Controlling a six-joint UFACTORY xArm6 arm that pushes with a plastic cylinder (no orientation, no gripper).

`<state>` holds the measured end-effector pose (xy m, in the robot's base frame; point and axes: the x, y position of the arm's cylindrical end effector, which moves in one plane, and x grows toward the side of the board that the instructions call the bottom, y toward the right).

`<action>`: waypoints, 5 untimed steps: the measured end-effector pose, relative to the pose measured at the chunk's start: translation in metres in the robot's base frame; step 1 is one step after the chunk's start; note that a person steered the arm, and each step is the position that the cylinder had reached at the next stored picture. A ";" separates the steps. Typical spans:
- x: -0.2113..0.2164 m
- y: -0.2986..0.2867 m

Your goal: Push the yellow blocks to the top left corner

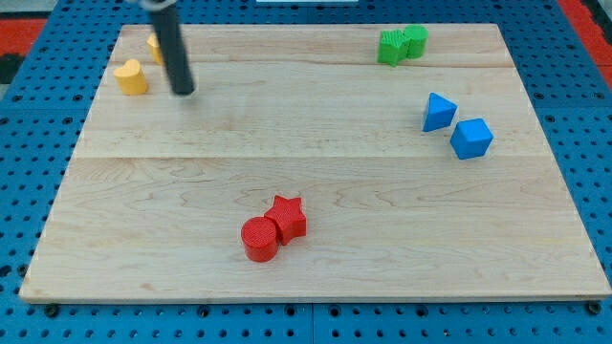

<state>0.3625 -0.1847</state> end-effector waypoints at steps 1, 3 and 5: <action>-0.013 -0.103; -0.053 -0.061; -0.022 0.007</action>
